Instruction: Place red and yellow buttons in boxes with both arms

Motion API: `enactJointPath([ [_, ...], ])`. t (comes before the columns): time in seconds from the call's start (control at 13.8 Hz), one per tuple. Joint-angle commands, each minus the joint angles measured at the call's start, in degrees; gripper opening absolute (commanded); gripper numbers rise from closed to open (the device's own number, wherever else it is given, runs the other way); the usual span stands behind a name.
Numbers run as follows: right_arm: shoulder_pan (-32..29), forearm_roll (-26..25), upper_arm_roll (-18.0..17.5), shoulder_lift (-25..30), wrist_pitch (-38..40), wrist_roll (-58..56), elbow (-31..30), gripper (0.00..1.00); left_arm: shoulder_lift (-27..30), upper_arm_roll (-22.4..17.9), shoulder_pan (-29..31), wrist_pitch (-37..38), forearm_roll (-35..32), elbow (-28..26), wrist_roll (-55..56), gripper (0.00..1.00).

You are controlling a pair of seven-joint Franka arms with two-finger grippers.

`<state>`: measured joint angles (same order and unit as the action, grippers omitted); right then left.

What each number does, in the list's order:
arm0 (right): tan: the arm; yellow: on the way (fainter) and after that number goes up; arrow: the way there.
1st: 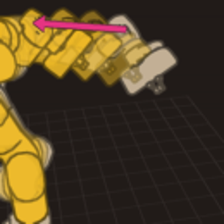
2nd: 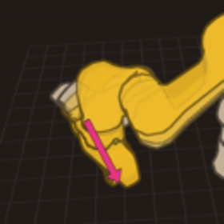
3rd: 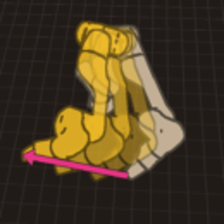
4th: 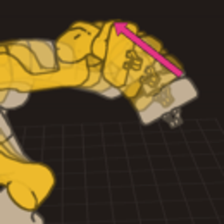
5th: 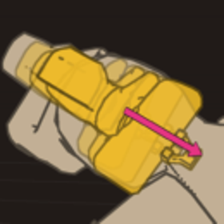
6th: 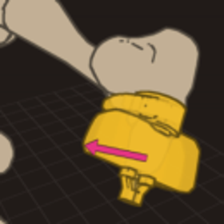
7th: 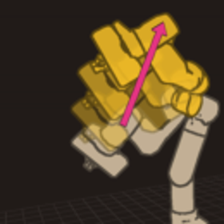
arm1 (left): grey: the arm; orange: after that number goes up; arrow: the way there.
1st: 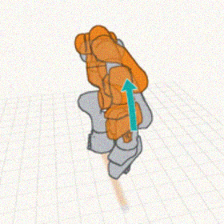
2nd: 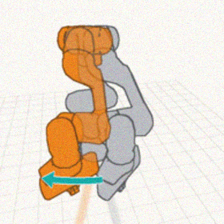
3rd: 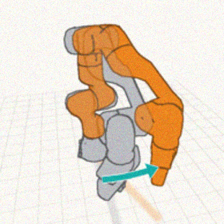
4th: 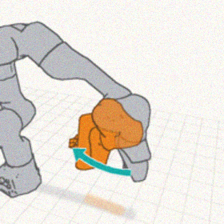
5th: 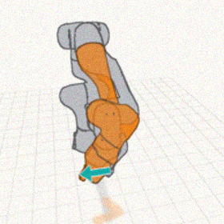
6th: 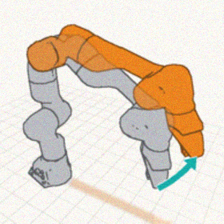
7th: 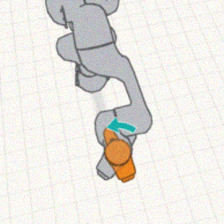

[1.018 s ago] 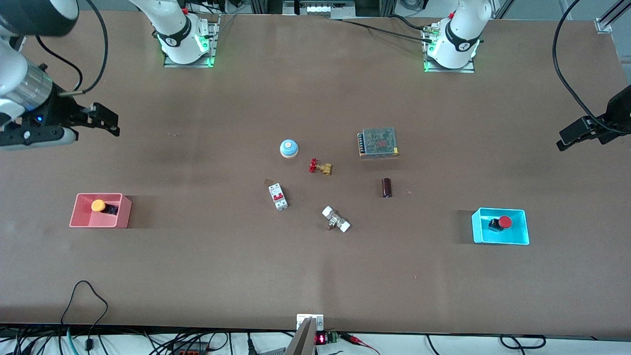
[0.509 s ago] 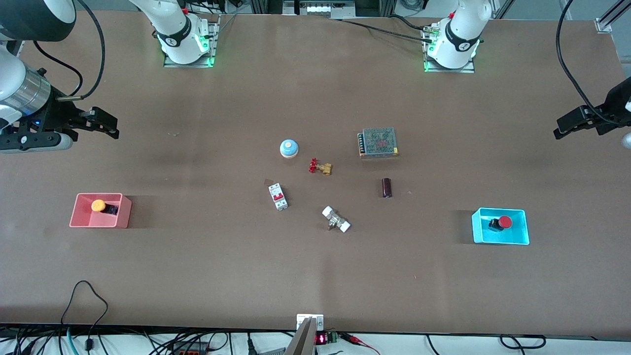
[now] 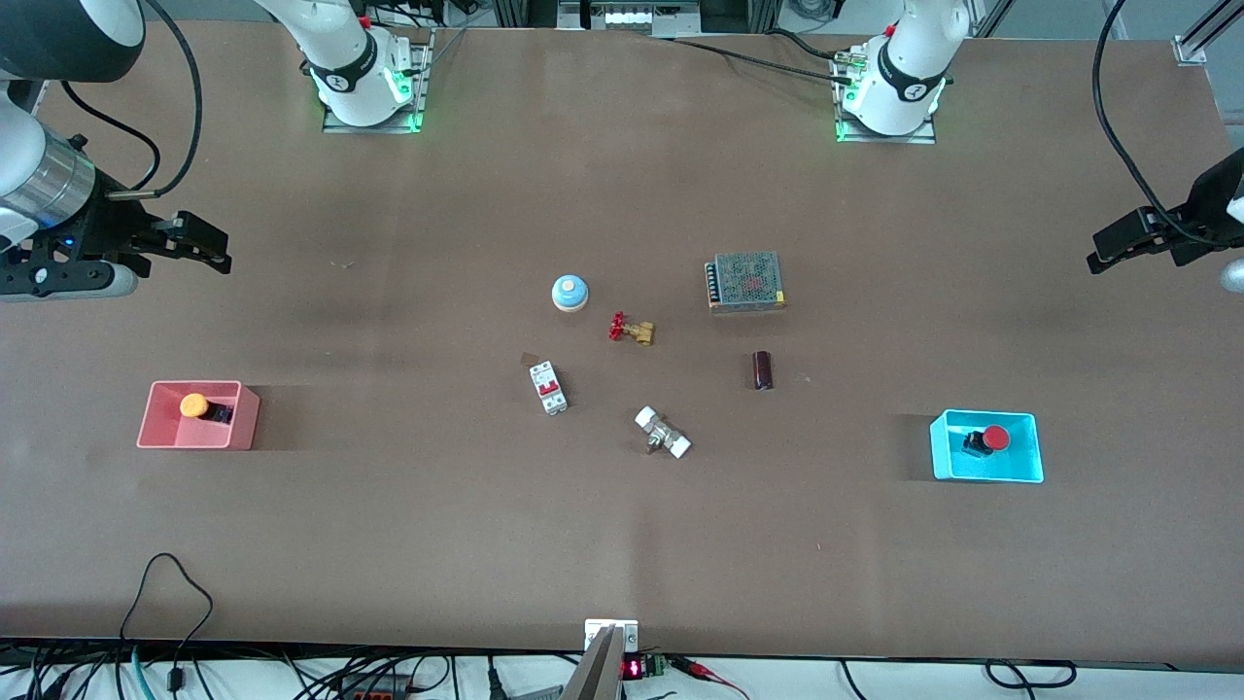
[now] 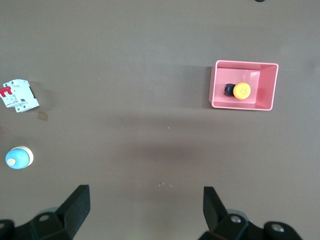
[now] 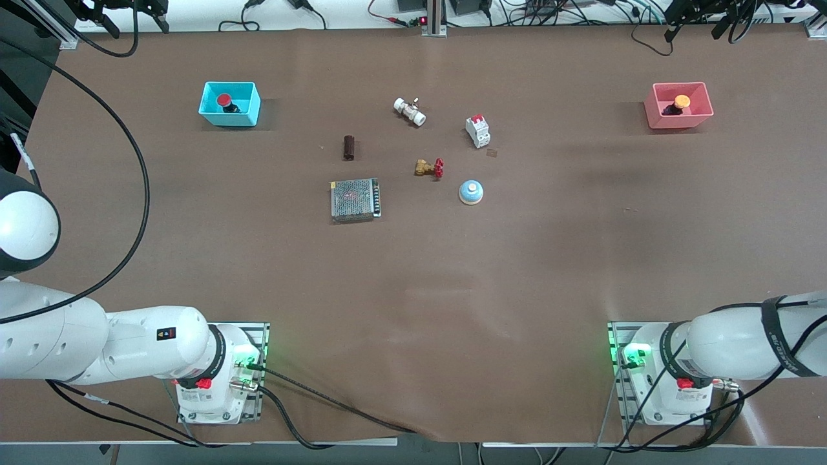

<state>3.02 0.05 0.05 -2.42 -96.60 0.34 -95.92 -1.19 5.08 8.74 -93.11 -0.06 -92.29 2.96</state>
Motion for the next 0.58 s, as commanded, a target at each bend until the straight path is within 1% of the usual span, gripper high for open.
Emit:
enactJointPath([
  [0.0,-1.52,-0.4,-0.66,0.4,2.37,0.72,0.83,1.0,-0.04,-0.95,-0.91,-0.76,0.85,0.53,0.2,1.0],
  [0.07,-1.35,-0.4,-0.66,0.4,2.64,1.15,1.0,1.0,-0.04,-3.13,-3.18,-0.76,0.77,0.53,0.2,1.0],
  [0.15,-1.26,-0.4,-0.66,0.4,3.17,1.16,1.09,1.0,-0.04,-6.54,-7.12,-0.76,0.76,0.62,0.2,1.0],
  [0.22,-1.26,-0.4,-0.66,0.49,3.34,1.16,1.09,1.0,-0.22,-8.14,-8.64,-1.19,0.76,0.79,0.2,1.0],
  [0.51,-1.35,-0.4,-0.57,0.4,3.26,1.16,1.18,1.0,-1.1,-8.07,-8.48,-1.81,0.68,1.06,0.29,1.0],
])
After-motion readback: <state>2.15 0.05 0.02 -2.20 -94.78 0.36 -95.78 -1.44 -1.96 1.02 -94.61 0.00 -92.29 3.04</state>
